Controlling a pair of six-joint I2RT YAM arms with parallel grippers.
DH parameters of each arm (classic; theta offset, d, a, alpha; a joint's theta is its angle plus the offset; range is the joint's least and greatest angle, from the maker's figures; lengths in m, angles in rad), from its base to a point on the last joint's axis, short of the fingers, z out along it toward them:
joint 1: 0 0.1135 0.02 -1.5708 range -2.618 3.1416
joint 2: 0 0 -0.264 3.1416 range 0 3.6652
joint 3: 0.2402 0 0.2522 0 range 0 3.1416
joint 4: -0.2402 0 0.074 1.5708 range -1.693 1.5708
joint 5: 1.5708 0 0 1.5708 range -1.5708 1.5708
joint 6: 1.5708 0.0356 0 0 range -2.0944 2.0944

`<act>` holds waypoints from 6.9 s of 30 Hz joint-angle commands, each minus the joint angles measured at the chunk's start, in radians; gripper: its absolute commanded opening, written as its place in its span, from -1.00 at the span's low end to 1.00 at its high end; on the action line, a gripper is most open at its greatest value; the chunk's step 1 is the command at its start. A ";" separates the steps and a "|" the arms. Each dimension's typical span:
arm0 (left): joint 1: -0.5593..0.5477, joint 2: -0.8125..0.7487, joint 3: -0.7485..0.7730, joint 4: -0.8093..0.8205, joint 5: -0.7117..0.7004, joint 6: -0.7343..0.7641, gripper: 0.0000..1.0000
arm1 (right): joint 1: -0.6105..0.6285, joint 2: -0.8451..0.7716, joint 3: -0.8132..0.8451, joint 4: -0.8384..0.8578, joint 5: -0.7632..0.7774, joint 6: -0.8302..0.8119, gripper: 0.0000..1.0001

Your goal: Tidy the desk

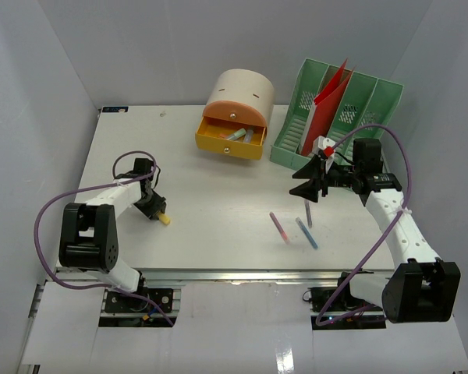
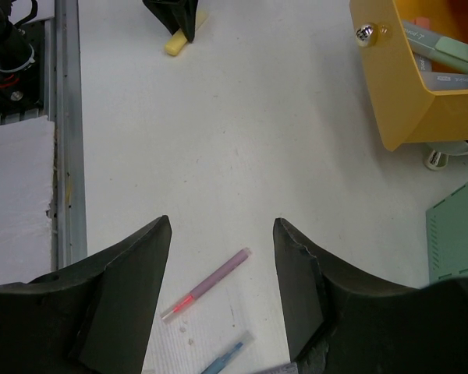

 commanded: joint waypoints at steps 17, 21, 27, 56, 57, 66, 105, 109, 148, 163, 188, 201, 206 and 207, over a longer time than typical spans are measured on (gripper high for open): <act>-0.228 -0.101 0.291 0.605 0.483 -0.258 -0.94 | -0.007 -0.009 -0.011 -0.006 0.015 -0.044 0.23; -0.248 0.063 0.477 0.604 0.439 -0.356 -0.90 | -0.007 0.003 -0.014 -0.005 0.021 -0.047 0.23; -0.266 0.259 0.657 0.513 0.406 -0.470 -0.69 | -0.010 0.013 -0.016 -0.007 0.032 -0.054 0.24; -0.142 -0.643 -0.028 0.531 0.440 0.359 0.96 | 0.589 0.376 0.300 -0.102 0.564 -0.618 -0.34; -0.138 -0.703 -0.059 0.497 0.408 0.386 0.96 | 0.612 0.449 0.368 -0.104 0.604 -0.559 -0.45; -0.132 -1.000 -0.252 0.311 0.342 0.509 0.96 | 0.677 0.869 0.886 -0.076 1.025 -0.247 -0.50; -0.227 0.141 -0.220 1.679 0.764 -0.218 0.94 | 0.218 0.148 0.205 -0.145 0.062 -0.211 0.24; -0.263 0.402 -0.032 1.778 0.691 -0.295 0.78 | 0.007 -0.005 0.043 -0.137 -0.045 -0.206 0.00; -0.311 0.825 0.438 1.594 0.353 -0.450 -0.45 | -0.287 -0.083 -0.093 -0.086 -0.267 -0.128 -0.27; -0.309 0.637 0.105 1.788 0.448 -0.428 -0.70 | -0.289 -0.075 -0.101 -0.076 -0.222 -0.111 -0.27; -0.278 -0.030 -0.284 1.284 0.344 0.091 0.96 | 0.041 0.217 -0.175 0.112 1.014 0.413 0.26; -0.272 -0.744 -0.496 0.758 0.025 0.221 0.96 | 0.101 0.379 -0.127 0.132 1.025 0.497 -0.12; -0.269 -0.996 -0.570 0.576 0.075 0.132 0.90 | 0.106 0.411 -0.126 0.140 1.057 0.480 -0.44; -0.270 -1.027 -0.587 0.561 0.093 0.114 0.88 | 0.110 0.413 -0.127 0.143 1.063 0.469 -0.49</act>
